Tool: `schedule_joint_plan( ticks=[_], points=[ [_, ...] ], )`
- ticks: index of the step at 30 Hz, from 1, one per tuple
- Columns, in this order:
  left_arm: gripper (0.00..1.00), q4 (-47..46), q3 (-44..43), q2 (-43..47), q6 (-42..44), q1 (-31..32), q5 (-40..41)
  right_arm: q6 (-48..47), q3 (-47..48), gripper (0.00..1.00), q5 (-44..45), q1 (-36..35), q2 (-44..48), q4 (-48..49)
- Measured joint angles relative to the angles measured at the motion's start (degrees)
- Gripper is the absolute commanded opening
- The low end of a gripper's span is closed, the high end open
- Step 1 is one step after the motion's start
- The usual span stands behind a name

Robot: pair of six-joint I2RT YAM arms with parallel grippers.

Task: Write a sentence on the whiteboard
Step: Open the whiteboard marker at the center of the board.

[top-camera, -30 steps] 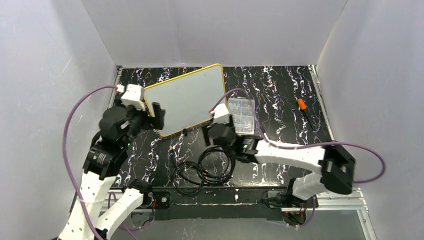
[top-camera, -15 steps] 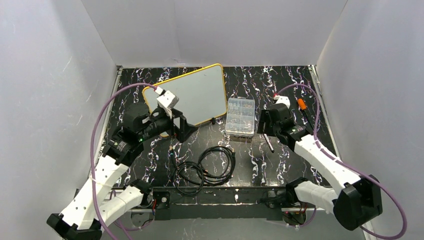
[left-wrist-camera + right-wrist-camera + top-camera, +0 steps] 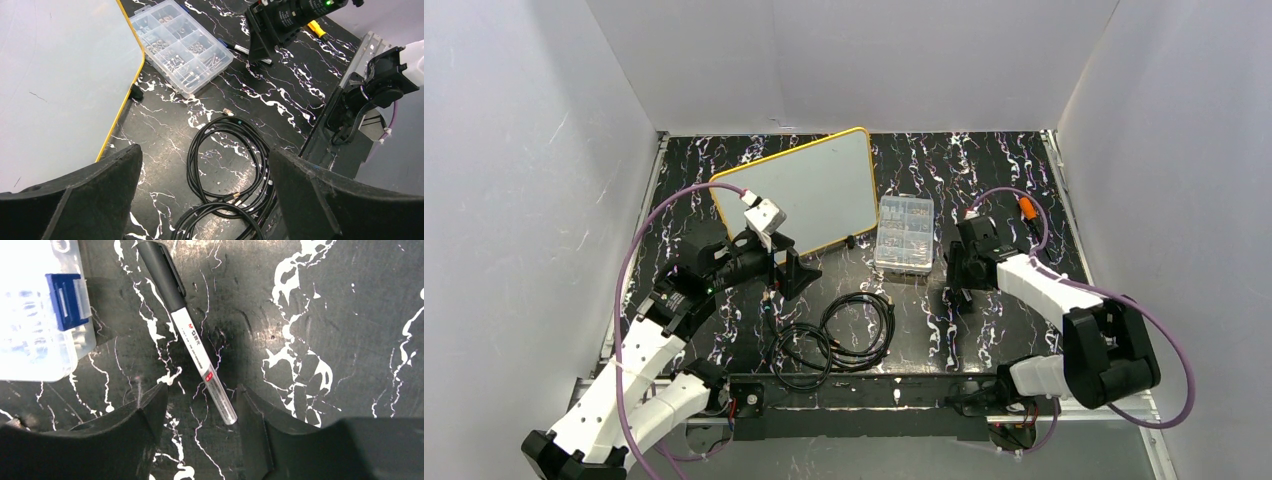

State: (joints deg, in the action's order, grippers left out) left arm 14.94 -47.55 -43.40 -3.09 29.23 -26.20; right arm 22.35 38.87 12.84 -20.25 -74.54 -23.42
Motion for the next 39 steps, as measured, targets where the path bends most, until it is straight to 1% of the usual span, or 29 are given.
schedule_joint_plan(
  ticks=[6,8,9,14,16,20,23,24,27,29,32,36,39],
  points=[
    [0.96,-0.07,0.04,0.02,-0.02,0.0,-0.02,-1.55,0.13,0.48,0.2,-0.02,-4.46,2.34],
    [0.96,-0.07,0.04,0.07,-0.02,0.0,0.0,-2.08,0.22,0.43,0.26,0.0,-4.81,3.08],
    [0.96,-0.07,0.04,0.09,-0.04,0.0,0.0,-2.23,0.24,0.38,0.26,0.0,-4.94,3.34],
    [0.96,-0.07,0.04,0.11,-0.46,0.0,0.26,-2.95,0.46,0.1,0.31,0.0,-5.66,5.25],
    [0.96,-0.07,0.04,0.13,-1.05,0.0,0.55,-2.91,0.46,0.01,0.52,0.0,-5.7,5.4],
    [0.96,-0.24,0.17,0.7,-4.57,0.0,1.75,-2.89,0.48,0.01,0.5,0.0,-4.48,4.24],
    [0.97,-2.58,1.09,1.7,-10.8,0.0,1.9,-3.26,1.14,0.01,-0.5,0.0,-0.28,1.44],
    [0.97,-2.95,1.27,2.08,-12.07,0.0,1.9,-3.45,1.81,0.01,-1.49,-0.02,1.86,0.59],
    [0.98,-5.97,2.25,2.47,-19.78,0.0,2.01,-4.44,4.63,0.01,-5.6,-0.52,8.13,-0.35],
    [0.98,-7.45,2.32,1.84,-25.22,0.0,2.23,-4.98,7.67,0.01,-10.05,-1.86,11.58,-0.35],
    [0.98,-10.36,2.32,0.24,-32.72,0.0,2.19,-5.44,11.98,0.01,-15.15,-6.14,13.84,0.44],
    [0.98,-15.04,2.4,-3.02,-41.64,0.0,1.07,-5.9,14.62,0.01,-19.54,-17.2,14.69,2.8],
    [0.98,-16.2,2.4,-5.14,-45.24,0.0,0.2,-6.05,15.26,0.01,-21.79,-24.55,14.49,3.69]
  ],
)
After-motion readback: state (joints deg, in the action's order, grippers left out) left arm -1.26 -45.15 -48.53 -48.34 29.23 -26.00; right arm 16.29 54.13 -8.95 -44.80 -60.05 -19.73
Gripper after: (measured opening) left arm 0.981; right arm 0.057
